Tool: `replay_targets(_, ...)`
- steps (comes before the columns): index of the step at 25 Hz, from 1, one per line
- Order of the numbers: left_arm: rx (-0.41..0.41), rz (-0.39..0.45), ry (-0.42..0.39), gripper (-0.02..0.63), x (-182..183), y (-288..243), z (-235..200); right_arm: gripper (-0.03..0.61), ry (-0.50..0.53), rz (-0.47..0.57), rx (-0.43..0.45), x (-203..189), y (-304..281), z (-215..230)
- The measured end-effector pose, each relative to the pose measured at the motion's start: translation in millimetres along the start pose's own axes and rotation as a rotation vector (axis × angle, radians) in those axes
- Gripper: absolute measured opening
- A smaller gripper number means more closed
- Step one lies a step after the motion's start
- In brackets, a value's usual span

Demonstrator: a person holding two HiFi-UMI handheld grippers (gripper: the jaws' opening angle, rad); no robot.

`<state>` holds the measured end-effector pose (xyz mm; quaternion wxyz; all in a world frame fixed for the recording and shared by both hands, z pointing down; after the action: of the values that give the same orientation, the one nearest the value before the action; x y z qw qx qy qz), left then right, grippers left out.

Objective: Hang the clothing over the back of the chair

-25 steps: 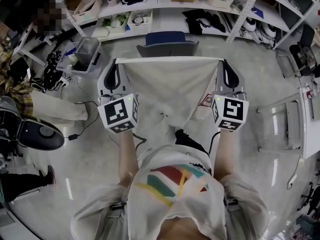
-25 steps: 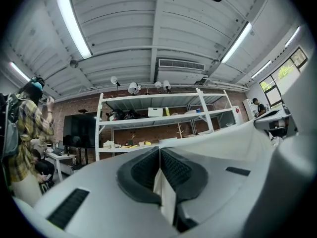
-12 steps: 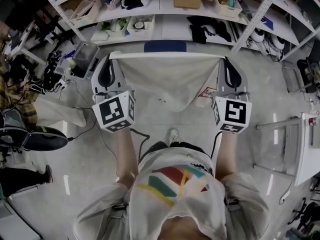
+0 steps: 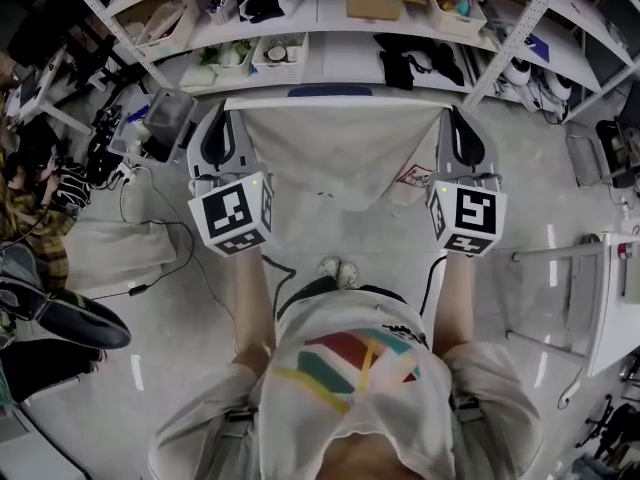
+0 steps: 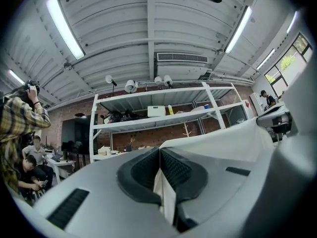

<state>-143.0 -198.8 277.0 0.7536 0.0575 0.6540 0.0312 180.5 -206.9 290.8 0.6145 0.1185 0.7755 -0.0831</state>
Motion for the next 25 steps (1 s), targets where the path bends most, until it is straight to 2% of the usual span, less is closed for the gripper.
replay_targets(4,-0.008,-0.021,-0.001,0.015,-6,-5,-6,0.009,-0.005,-0.011,0.001,-2,-4,-7)
replay_targets(11,-0.027,0.032,-0.027,0.015,18,-27,-18,0.009,0.028,0.039,-0.01,23,-20,-5)
replay_targets(25,-0.056,0.222,-0.121,0.015,128,-72,-36,0.009,0.167,0.258,-0.065,141,-59,32)
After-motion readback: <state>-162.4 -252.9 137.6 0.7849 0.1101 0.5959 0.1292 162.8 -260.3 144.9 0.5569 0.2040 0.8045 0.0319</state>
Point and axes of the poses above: the fingertips, and each gripper's own axes: y backward along the fingers, z to its right, x out of its top, the point moved 4 cm from there along y, backward along the fingers, and after that the axes turned 2 degrees about x, right-handed, at the moved point
